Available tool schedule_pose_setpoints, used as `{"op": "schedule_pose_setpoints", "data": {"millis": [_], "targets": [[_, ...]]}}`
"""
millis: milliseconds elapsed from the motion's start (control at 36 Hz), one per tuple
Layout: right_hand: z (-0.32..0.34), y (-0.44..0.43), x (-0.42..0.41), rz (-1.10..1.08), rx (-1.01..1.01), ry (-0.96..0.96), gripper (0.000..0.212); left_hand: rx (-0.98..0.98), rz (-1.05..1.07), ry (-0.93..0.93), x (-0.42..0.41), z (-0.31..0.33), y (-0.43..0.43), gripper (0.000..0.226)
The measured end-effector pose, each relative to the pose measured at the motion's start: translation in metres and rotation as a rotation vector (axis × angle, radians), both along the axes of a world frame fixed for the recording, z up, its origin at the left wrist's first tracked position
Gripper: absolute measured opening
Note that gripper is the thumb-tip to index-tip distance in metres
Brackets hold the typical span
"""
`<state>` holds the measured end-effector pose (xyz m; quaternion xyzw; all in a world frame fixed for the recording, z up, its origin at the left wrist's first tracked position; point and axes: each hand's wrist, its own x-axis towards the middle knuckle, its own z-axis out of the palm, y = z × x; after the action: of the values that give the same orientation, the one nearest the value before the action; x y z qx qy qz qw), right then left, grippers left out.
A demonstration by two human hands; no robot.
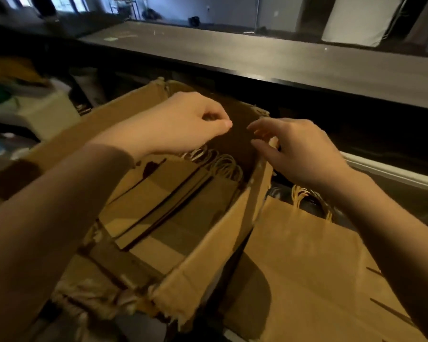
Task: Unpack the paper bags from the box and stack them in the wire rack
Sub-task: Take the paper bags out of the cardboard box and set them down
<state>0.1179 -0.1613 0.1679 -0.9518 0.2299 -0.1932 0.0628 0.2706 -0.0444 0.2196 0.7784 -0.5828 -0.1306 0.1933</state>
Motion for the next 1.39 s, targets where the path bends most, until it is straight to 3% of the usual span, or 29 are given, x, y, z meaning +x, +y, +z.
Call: {"op": "schedule_pose_setpoints", "data": {"millis": [389, 611, 806, 1139, 1306, 1389], "targets": [[-0.021, 0.012, 0.169, 0.200, -0.205, 0.407, 0.040, 0.066, 0.177, 0.070, 0.135, -0.061, 0.036, 0.025], [-0.058, 0.008, 0.218, 0.213, -0.180, 0.756, 0.079, 0.175, 0.183, 0.044, 0.159, -0.088, 0.042, 0.026], [-0.096, 0.001, 0.223, 0.210, -0.010, 0.957, 0.106, 0.243, 0.106, -0.150, 0.158, -0.097, 0.043, 0.026], [-0.114, -0.017, 0.209, 0.246, -0.052, 0.880, 0.093, 0.257, 0.087, -0.149, 0.155, -0.098, 0.038, 0.028], [-0.113, -0.009, 0.210, 0.390, -0.203, 0.787, 0.039, 0.277, 0.112, -0.105, 0.159, -0.096, 0.041, 0.029], [-0.115, -0.009, 0.213, 0.399, -0.265, 0.778, 0.028, 0.282, 0.111, -0.097, 0.161, -0.097, 0.042, 0.029]]}}
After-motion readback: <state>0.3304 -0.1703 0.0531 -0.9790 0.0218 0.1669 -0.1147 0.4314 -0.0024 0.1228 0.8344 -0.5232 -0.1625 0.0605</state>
